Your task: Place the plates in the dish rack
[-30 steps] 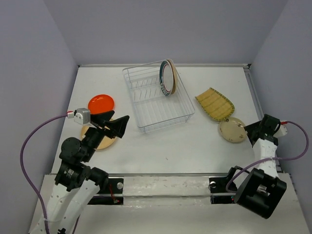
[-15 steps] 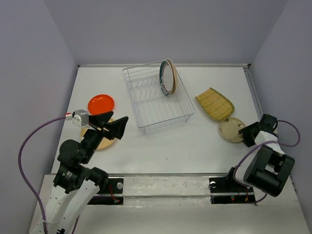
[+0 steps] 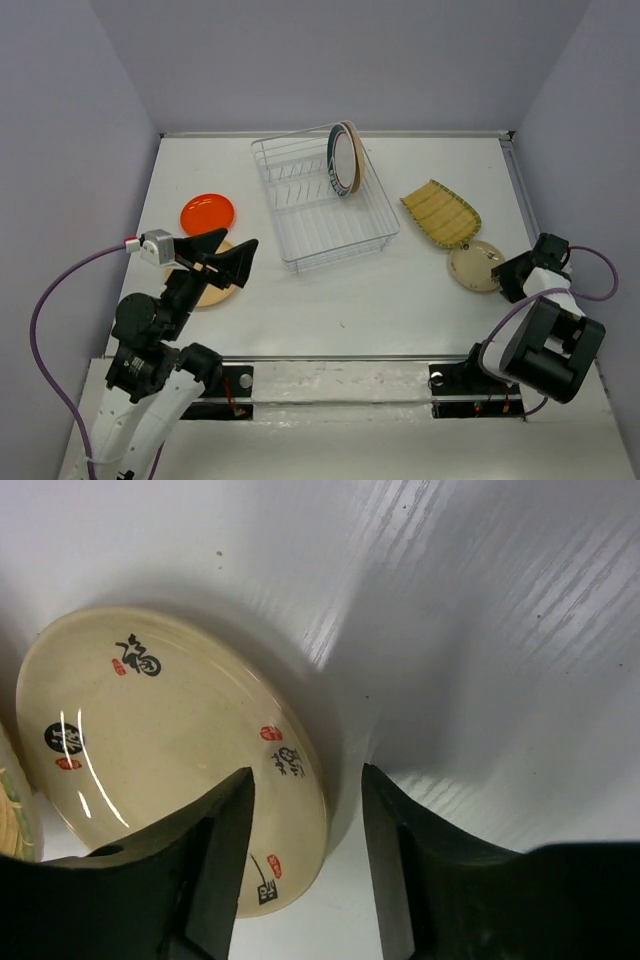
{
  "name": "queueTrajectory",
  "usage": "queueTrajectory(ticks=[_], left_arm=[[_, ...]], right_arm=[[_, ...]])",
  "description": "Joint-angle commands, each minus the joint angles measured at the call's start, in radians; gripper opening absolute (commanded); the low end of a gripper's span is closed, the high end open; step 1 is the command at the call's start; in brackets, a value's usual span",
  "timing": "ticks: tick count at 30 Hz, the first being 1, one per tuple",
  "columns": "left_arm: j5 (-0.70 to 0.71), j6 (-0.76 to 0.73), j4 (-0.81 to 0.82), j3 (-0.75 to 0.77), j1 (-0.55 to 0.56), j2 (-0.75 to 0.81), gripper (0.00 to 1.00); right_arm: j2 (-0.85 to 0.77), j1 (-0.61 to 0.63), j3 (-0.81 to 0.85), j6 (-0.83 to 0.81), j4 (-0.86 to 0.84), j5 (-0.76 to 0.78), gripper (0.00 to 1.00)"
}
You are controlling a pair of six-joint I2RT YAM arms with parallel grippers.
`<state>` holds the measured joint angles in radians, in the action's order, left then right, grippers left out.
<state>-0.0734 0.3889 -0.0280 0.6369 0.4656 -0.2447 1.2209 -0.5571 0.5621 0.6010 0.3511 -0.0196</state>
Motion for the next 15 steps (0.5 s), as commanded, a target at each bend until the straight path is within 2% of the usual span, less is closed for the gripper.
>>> queueTrajectory(ticks=[1,3,5,8,11,15], left_arm=[[0.011,-0.019,0.031,0.038,0.008,0.018,0.99],[0.012,-0.021,0.031,0.038,0.008,0.018,0.99],[0.014,-0.021,0.030,0.040,0.008,0.018,0.99],[0.014,-0.021,0.030,0.038,0.008,0.015,0.99],[0.014,-0.021,0.030,0.038,0.008,0.012,0.99],[0.012,-0.019,0.031,0.038,0.008,0.010,0.99]], right_arm=[[0.034,-0.009,0.035,-0.024,-0.017,-0.057,0.57],[0.057,-0.009,0.032,-0.033,-0.034,-0.091,0.58],[0.074,-0.009,0.033,-0.030,-0.037,-0.102,0.53],[0.075,-0.009,0.038,-0.017,-0.032,-0.063,0.34],[0.008,-0.009,0.041,-0.007,-0.012,0.019,0.13],[-0.098,-0.009,0.068,-0.020,0.067,0.182,0.07]])
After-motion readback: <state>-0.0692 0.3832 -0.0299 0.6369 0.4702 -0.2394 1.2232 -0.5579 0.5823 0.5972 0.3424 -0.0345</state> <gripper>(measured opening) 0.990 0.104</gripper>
